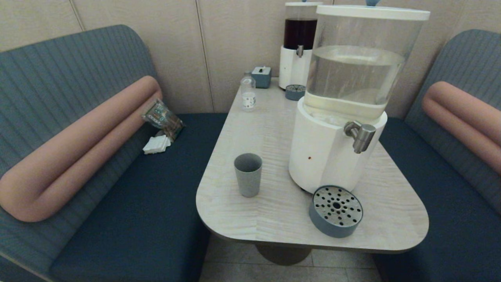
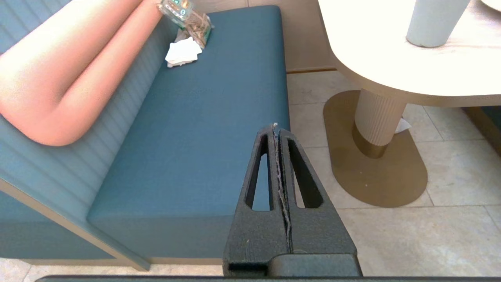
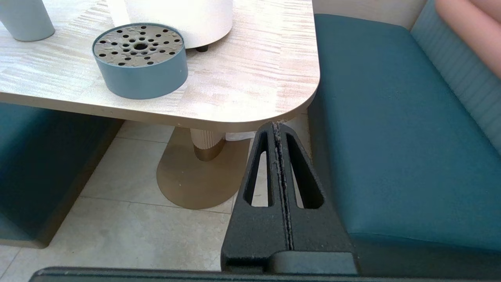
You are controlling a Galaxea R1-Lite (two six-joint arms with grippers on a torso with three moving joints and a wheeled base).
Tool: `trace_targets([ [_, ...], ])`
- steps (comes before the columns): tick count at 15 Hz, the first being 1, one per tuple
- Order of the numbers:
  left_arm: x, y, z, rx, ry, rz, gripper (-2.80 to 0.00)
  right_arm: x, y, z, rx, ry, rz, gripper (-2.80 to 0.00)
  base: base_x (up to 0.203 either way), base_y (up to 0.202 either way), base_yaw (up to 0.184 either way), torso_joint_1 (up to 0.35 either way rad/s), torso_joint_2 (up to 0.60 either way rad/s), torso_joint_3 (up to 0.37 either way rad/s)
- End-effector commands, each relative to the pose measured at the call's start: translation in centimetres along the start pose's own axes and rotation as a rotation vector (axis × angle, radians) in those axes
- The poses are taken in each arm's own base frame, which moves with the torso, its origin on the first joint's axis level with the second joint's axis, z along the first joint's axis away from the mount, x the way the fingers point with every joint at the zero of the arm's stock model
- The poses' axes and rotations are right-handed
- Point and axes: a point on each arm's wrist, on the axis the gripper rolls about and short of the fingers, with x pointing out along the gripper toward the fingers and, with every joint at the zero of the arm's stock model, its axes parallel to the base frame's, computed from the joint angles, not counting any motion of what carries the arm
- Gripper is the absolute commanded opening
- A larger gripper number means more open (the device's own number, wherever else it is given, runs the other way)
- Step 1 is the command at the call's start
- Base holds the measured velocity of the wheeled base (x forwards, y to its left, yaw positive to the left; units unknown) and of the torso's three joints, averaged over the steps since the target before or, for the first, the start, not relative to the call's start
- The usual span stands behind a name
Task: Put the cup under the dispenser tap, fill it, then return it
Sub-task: Pick up the cup
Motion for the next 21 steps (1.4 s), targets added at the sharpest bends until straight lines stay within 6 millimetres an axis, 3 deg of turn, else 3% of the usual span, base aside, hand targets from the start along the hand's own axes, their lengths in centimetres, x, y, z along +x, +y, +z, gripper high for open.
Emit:
trace_targets([
  [1,0.0,0.0,0.0,0.004,0.002,0.0,-2.8,0.0,0.0,0.0,-0.002,0.0,0.0,-2.8,0.0,0.0,0.0,0.0,0.0,0.0],
  [3,0.0,0.0,0.0,0.003,0.0,-0.001,-2.8,0.0,0.0,0.0,0.0,-0.003,0.0,-2.8,0.0,0.0,0.0,0.0,0.0,0.0],
  [5,-0.5,0.1,1.7,-0.002,-0.054,-0.01,-2.8,0.0,0.0,0.0,0.0,-0.002,0.0,-2.8,0.0,0.0,0.0,0.0,0.0,0.0],
  [8,-1.9,0.5,7.9,-0.051,-0.159,-0.113,-2.8,0.0,0.0,0.0,0.0,-0.003,0.0,-2.8,0.0,0.0,0.0,0.0,0.0,0.0],
  [10,-0.6,0.6,12.0,-0.133,-0.118,-0.242,-2.8,0.0,0.0,0.0,0.0,-0.003,0.0,-2.8,0.0,0.0,0.0,0.0,0.0,0.0],
  [13,4.2,0.7,15.5,-0.211,-0.039,-0.417,-2.8,0.0,0.0,0.0,0.0,-0.003,0.0,-2.8,0.0,0.0,0.0,0.0,0.0,0.0],
  [15,8.2,0.6,16.2,-0.23,-0.003,-0.549,-2.8,0.0,0.0,0.0,0.001,-0.003,0.0,-2.8,0.0,0.0,0.0,0.0,0.0,0.0],
  [18,14.5,0.3,15.7,-0.21,-0.058,-0.692,-2.8,0.0,0.0,0.0,0.001,-0.003,0.001,-2.8,0.0,0.0,0.0,0.0,0.0,0.0],
  [21,20.5,0.3,13.4,-0.163,-0.135,-0.807,-2.8,0.0,0.0,0.0,0.0,-0.003,0.0,-2.8,0.0,0.0,0.0,0.0,0.0,0.0],
])
